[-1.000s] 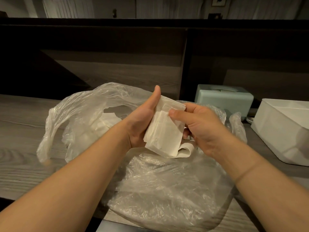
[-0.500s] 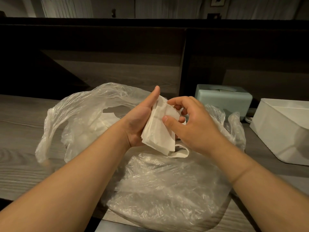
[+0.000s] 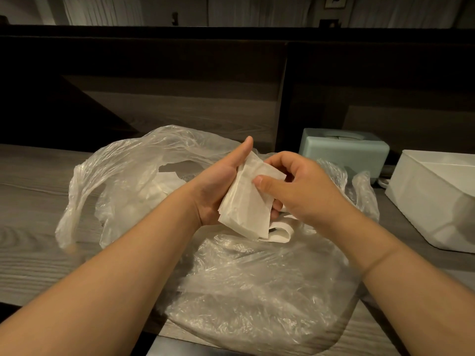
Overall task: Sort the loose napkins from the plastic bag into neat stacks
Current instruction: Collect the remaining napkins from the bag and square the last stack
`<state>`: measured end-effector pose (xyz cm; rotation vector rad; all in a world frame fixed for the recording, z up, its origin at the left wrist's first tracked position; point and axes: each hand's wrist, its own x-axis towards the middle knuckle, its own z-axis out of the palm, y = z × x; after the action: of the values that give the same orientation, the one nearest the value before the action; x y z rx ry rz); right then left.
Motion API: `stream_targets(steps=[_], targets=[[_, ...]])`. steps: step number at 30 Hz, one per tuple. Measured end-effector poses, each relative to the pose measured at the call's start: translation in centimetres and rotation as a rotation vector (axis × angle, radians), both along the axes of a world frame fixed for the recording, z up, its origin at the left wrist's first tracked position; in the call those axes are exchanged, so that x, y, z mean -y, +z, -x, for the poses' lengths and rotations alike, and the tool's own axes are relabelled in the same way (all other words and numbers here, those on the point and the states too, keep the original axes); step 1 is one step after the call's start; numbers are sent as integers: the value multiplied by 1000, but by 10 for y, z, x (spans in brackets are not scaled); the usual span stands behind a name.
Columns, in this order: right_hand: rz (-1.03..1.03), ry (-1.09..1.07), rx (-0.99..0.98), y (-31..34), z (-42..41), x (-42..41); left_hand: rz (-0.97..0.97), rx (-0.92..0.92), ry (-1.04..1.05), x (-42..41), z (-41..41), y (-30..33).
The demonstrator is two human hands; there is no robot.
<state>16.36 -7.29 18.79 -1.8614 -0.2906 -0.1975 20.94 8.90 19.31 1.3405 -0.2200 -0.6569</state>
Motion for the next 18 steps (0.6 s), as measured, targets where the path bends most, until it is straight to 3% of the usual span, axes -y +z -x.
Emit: stream_targets(steps=[6,18], targets=[[-138,-37,32,2,-2,4,67,-27,-71,-2,-3,-4],[-115,-129,147,1,5,-3,202,40,-249,-3,3,-5]])
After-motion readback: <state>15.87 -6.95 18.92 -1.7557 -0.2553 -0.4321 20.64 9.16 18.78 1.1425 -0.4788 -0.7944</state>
